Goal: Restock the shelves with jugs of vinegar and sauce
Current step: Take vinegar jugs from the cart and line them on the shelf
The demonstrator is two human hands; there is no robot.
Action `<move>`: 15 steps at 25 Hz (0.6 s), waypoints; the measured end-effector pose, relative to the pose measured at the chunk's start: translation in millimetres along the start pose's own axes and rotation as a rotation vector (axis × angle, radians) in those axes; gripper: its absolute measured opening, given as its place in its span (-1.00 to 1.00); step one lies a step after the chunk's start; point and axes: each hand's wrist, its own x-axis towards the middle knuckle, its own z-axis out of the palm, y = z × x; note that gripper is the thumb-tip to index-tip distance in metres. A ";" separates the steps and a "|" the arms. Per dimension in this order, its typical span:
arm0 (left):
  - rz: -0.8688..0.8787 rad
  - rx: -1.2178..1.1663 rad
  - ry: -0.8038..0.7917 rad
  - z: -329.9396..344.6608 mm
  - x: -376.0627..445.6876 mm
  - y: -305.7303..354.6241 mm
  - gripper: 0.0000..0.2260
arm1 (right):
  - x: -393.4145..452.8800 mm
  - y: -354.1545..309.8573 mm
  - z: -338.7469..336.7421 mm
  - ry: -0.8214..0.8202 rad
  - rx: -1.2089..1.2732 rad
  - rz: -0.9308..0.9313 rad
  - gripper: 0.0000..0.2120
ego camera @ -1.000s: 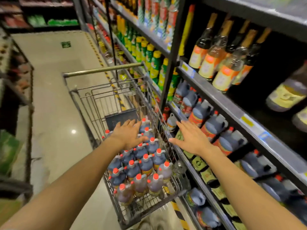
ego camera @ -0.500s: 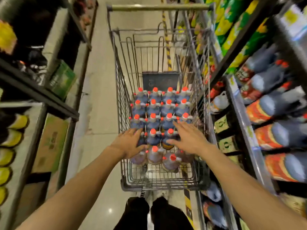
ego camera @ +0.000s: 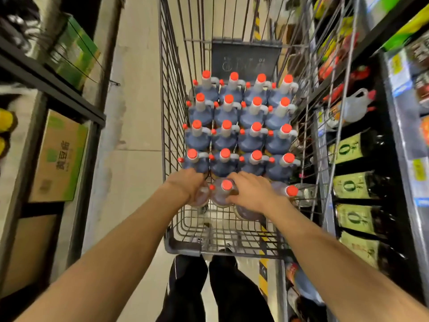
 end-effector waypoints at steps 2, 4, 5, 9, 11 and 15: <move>-0.023 -0.053 0.008 7.8 5.8 -0.6 -0.64 | 8.8 0.0 8.3 0.000 0.031 0.023 -0.51; -0.036 -0.138 0.023 15.3 7.3 -2.2 -0.69 | 13.9 -1.0 13.7 0.019 0.069 0.065 -0.52; -0.037 -0.166 0.024 16.2 7.4 -2.6 -0.70 | 15.5 -2.3 15.5 0.024 0.075 0.085 -0.53; -0.052 -0.184 0.019 17.5 7.4 -1.2 -0.71 | 19.2 -10.7 21.4 0.081 0.046 0.146 -0.63; -0.050 -0.170 0.037 15.1 6.5 -0.9 -0.73 | 19.6 -14.2 18.7 0.128 0.030 0.163 -0.67; -0.036 -0.141 0.035 15.9 4.0 1.4 -0.74 | 14.8 -19.1 14.8 0.136 0.002 0.147 -0.72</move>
